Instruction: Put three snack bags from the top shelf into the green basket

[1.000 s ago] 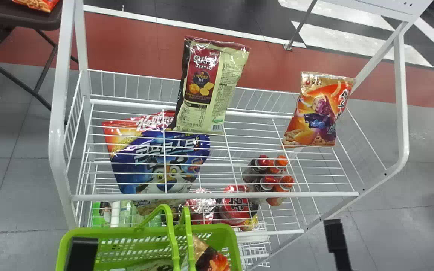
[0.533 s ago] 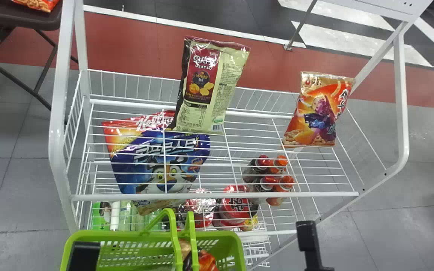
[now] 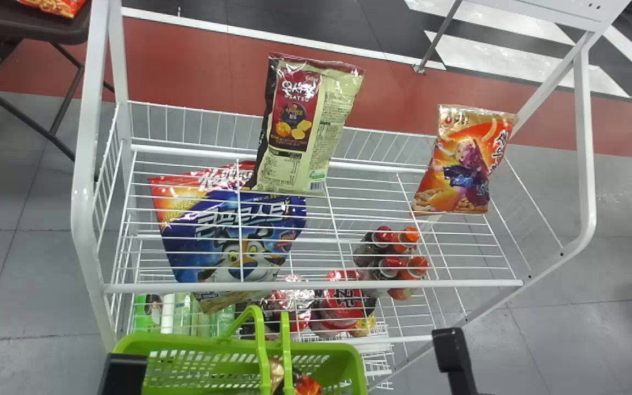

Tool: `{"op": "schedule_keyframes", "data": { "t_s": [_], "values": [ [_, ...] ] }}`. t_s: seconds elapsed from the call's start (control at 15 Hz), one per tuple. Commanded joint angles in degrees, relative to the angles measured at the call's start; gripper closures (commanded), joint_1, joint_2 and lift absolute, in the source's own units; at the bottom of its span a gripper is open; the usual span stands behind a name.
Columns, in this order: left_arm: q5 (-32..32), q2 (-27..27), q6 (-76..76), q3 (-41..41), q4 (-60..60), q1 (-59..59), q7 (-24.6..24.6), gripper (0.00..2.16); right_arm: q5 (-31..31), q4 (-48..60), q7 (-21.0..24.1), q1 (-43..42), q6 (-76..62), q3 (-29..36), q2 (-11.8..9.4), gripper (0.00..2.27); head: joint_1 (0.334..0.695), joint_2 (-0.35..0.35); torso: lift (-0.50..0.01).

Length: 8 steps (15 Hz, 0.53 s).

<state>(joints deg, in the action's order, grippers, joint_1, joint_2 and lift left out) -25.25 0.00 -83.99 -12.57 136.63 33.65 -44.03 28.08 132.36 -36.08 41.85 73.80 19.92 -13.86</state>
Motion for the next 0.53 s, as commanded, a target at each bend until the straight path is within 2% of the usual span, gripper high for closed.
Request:
{"op": "schedule_keyframes", "data": {
  "t_s": [0.0, 0.27, 0.47],
  "values": [
    [0.21, -0.15, 0.00, -0.17, -0.22, 0.01, 0.08, 2.14, 1.54, 2.81, -0.39, 0.60, -0.01, 3.55, 1.03, 0.05, 0.695, -0.350, -0.050],
    [0.29, -0.15, 0.00, -0.35, -0.22, 0.01, 0.17, 2.14, 2.60, 5.89, -1.27, 0.51, -2.29, 6.63, 1.29, 0.05, 0.695, -0.350, -0.050],
    [0.38, -0.15, 0.18, -0.35, -0.31, 0.18, 0.00, 2.14, 3.92, 7.74, -2.86, 0.51, -14.42, 9.00, 2.61, 0.05, 0.695, -0.350, -0.050]
  ]
}}
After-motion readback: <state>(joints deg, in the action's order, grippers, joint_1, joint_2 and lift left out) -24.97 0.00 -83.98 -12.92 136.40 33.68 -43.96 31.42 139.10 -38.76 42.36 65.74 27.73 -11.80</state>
